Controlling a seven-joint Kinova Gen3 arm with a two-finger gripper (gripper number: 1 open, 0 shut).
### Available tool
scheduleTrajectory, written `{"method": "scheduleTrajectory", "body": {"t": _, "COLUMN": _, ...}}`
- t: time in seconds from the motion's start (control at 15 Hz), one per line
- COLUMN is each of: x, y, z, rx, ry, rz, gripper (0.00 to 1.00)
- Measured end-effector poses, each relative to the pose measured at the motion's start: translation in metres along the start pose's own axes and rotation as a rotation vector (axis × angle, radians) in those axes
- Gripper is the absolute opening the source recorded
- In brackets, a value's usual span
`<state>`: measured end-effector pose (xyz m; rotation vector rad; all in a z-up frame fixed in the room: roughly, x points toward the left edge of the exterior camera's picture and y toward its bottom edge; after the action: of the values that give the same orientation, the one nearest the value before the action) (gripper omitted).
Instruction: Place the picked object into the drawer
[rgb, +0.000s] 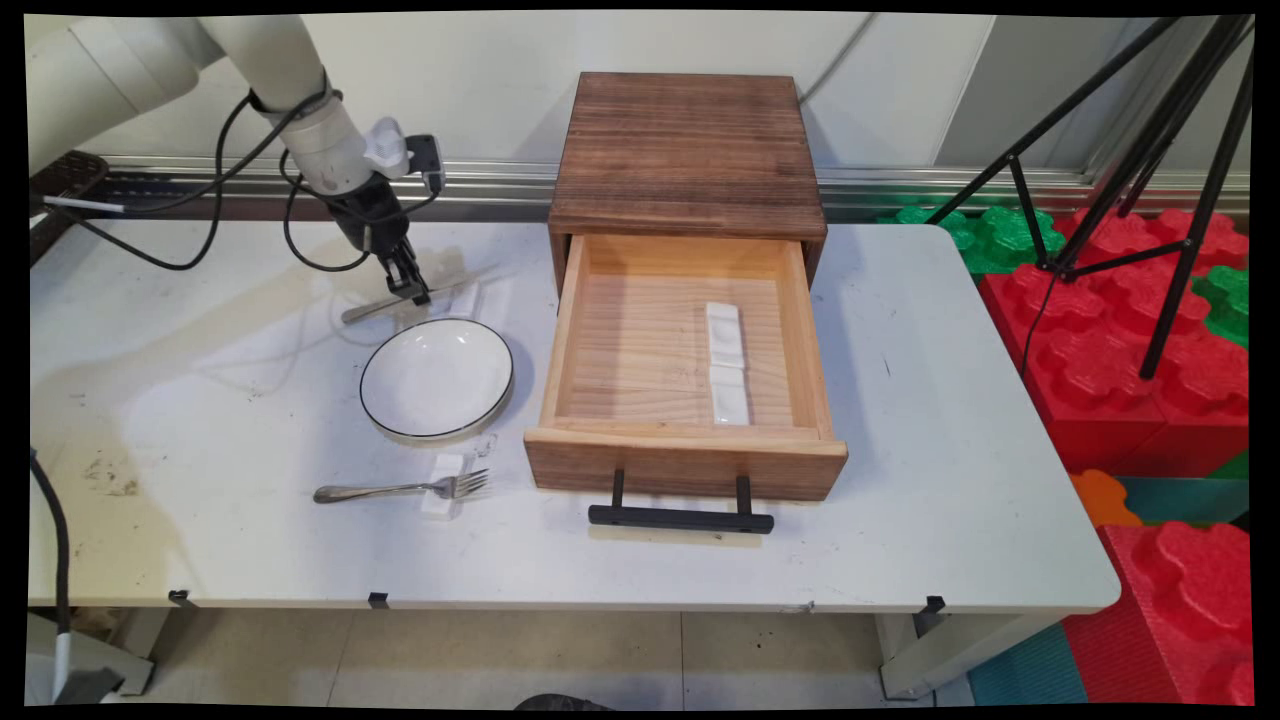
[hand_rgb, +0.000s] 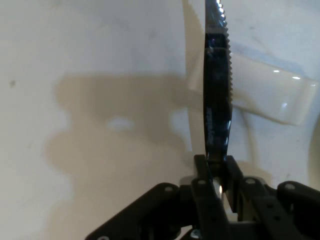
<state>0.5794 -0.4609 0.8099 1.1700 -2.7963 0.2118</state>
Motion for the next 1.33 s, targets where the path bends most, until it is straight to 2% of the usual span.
{"method": "scheduleTrajectory", "body": {"t": 0.4, "x": -0.008, "y": 0.002, "z": -0.027, "rx": 0.084, "ry": 0.013, "rz": -0.083, "gripper": 0.0}}
{"method": "scheduleTrajectory", "body": {"t": 0.73, "x": -0.005, "y": 0.014, "z": -0.076, "rx": 0.163, "ry": 0.055, "rz": -0.153, "gripper": 0.0}}
{"method": "scheduleTrajectory", "body": {"t": 1.0, "x": 0.013, "y": 0.031, "z": -0.113, "rx": 0.199, "ry": 0.103, "rz": -0.124, "gripper": 0.0}}
{"method": "scheduleTrajectory", "body": {"t": 1.33, "x": 0.044, "y": 0.06, "z": -0.15, "rx": 0.208, "ry": 0.167, "rz": -0.058, "gripper": 0.0}}
